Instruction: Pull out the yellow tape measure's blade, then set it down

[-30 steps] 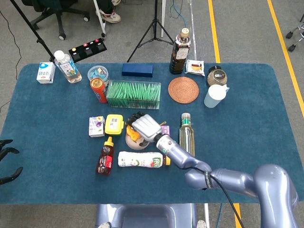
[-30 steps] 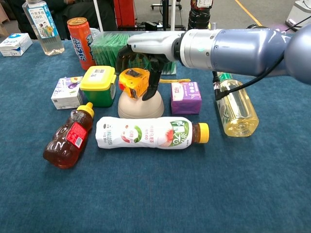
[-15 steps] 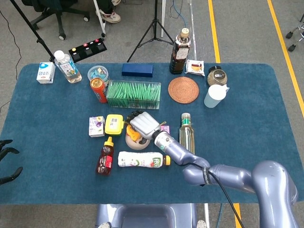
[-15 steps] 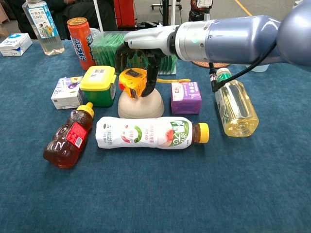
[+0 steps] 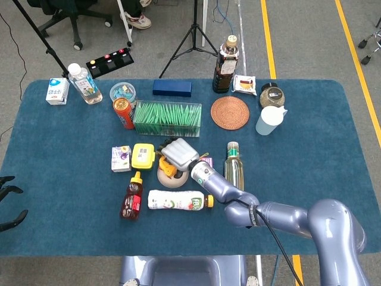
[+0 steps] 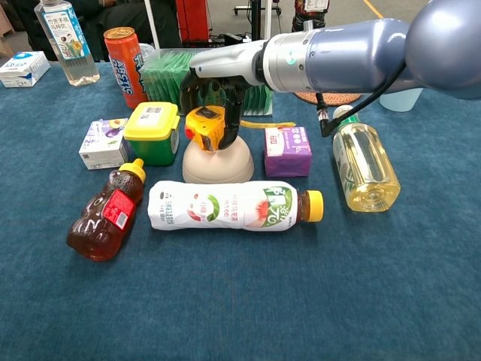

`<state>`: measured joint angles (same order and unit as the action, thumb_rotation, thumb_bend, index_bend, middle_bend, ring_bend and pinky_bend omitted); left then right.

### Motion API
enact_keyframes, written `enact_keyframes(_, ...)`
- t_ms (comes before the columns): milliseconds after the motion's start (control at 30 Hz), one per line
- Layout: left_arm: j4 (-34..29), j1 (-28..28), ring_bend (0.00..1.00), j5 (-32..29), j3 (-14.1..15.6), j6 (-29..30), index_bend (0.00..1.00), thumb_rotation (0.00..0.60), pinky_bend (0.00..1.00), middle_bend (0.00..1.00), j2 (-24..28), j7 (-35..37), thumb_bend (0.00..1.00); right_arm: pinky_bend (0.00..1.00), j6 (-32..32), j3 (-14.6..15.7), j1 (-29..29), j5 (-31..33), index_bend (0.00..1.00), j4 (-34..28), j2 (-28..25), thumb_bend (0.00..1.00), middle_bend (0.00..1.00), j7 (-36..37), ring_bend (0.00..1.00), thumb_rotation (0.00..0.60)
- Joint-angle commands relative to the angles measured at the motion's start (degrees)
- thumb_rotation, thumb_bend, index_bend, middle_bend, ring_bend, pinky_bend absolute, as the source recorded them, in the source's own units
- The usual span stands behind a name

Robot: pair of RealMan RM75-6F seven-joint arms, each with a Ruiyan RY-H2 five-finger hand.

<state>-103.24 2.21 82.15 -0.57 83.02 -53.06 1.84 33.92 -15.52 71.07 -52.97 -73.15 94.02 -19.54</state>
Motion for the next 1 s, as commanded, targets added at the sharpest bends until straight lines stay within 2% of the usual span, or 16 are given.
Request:
enact_keyframes(33, 0.1, 0.1, 0.12, 0.0, 0.0, -0.1, 0.35, 0.6, 0.22, 0.19, -0.1, 0.1, 0.24, 0.16, -0.3, 0.4, 0.4, 0.6, 0.33, 0.5, 0.1, 0.05, 0.27, -0.1, 0.21, 0.598)
enact_keyframes(200, 0.3, 0.2, 0.12, -0.2, -0.1, -0.5, 0.35, 0.6, 0.22, 0.19, -0.3, 0.1, 0.24, 0.19, -0.2, 0.8, 1.0, 1.6, 0.35, 0.9, 0.2, 0.05, 0.29, -0.2, 0.23, 0.6)
enact_keyframes(300, 0.5, 0.3, 0.12, -0.3, -0.1, -0.7, 0.35, 0.6, 0.22, 0.19, -0.3, 0.2, 0.24, 0.23, 0.1, 1.0, 1.3, 2.1, 0.4, 1.0, 0.5, 0.06, 0.33, -0.3, 0.29, 0.6)
enact_keyframes(500, 0.7, 0.3, 0.12, -0.2, -0.2, -0.6, 0.35, 0.6, 0.22, 0.19, -0.3, 0.4, 0.24, 0.38, 1.6, 1.1, 1.6, 2.6, 0.54, 1.4, 1.3, 0.08, 0.45, -0.4, 0.45, 0.6)
enact_keyframes(700, 0.8, 0.3, 0.12, -0.1, -0.1, -0.8, 0.35, 0.6, 0.22, 0.19, -0.3, 0.5, 0.24, 0.53, 3.3, 0.7, 1.4, 2.8, 0.65, 1.3, 1.7, 0.1, 0.57, 0.0, 0.56, 0.6)
enact_keyframes(867, 0.5, 1.0, 0.12, 0.8, -0.4, -1.0, 0.35, 0.6, 0.22, 0.19, 0.0, 0.0, 0.24, 0.6, 4.7, 0.5, 0.6, 4.1, 0.68, -1.1, 0.5, 0.12, 0.58, 0.1, 0.61, 0.6)
enact_keyframes(1000, -0.2, 1.9, 0.12, 1.7, -0.7, -1.5, 0.35, 0.6, 0.22, 0.19, 0.5, -1.0, 0.24, 0.62, 6.7, 0.3, -0.3, 5.6, 0.68, -4.3, -1.1, 0.13, 0.59, -0.4, 0.62, 0.6)
